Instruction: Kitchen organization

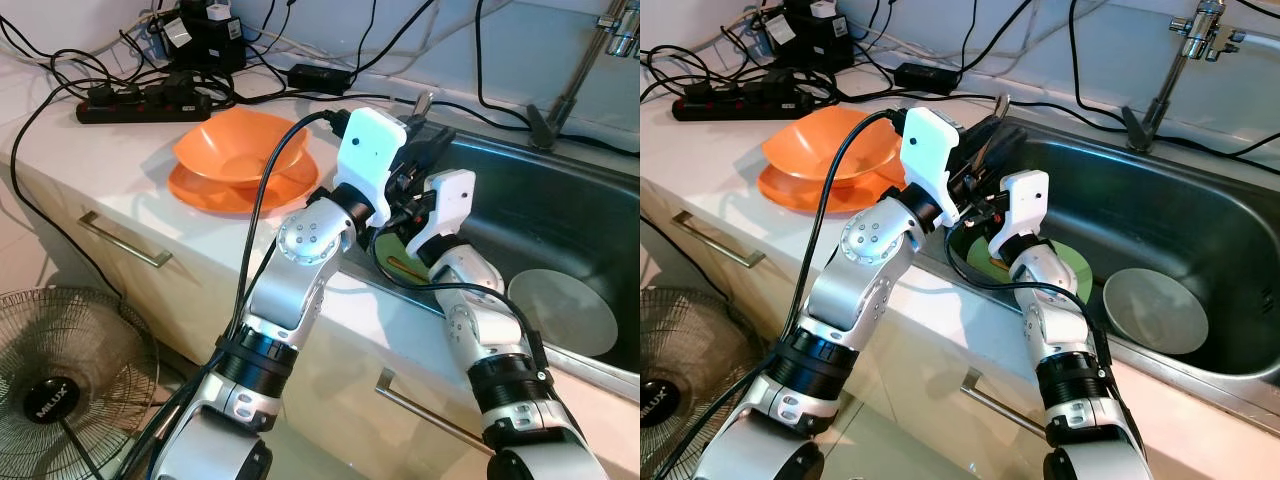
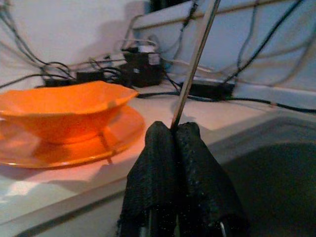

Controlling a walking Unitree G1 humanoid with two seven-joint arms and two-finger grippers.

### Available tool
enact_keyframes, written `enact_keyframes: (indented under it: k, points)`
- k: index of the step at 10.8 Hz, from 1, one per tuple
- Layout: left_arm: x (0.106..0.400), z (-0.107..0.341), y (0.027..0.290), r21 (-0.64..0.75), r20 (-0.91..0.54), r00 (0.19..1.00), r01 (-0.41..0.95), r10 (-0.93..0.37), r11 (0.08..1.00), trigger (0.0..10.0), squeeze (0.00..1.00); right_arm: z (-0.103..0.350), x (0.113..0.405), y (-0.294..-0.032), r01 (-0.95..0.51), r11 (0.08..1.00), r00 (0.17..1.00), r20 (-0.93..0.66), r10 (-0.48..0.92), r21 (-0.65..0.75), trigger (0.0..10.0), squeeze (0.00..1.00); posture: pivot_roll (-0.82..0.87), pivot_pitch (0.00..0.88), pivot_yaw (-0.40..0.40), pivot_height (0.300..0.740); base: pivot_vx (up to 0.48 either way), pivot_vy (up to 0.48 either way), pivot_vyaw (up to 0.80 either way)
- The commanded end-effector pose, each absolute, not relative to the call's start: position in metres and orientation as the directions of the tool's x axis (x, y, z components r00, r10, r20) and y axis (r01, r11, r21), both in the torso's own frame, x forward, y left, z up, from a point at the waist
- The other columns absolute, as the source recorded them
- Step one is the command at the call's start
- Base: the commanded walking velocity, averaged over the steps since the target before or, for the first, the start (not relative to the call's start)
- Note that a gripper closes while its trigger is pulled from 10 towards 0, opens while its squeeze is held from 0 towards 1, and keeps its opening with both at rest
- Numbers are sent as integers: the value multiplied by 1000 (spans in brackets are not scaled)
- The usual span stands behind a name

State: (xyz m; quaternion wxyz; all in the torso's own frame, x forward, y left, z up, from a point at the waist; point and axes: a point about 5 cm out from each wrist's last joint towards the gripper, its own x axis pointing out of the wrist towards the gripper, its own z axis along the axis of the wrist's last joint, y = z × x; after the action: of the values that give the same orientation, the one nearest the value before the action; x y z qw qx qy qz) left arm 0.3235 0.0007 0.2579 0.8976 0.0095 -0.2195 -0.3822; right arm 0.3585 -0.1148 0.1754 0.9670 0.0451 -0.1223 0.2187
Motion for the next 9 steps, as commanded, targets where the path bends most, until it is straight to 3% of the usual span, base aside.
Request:
enact_keyframes:
  k: [1,2,3,4,7,9]
  points:
    - [320,257,-1,178,386,601,696,-699,696,10000,0,187,363,-119,-405,914,877,293,382,22,0,0,167,66,-6,740,0,0,0]
    - [319,255,3,165,391,609,691,-690,704,10000,0,188,367,-125,-374,927,891,286,353,20,0,0,167,66,-6,740,0,0,0]
    - [317,251,11,144,399,619,686,-676,713,10000,0,188,374,-136,-306,952,918,265,294,5,8824,0,168,64,-9,740,0,0,0]
    - [315,249,15,130,402,626,683,-668,719,10000,0,188,379,-144,-248,969,939,243,242,-8,10000,0,168,64,-9,740,0,0,0]
    - [315,226,44,92,338,712,626,-615,775,10000,0,191,392,-181,-95,993,978,181,106,-67,10000,0,178,62,-13,740,0,0,0]
    - [311,201,64,104,213,766,600,-607,793,10000,0,184,396,-199,-35,990,993,107,49,-136,10000,0,191,51,-16,740,0,0,0]
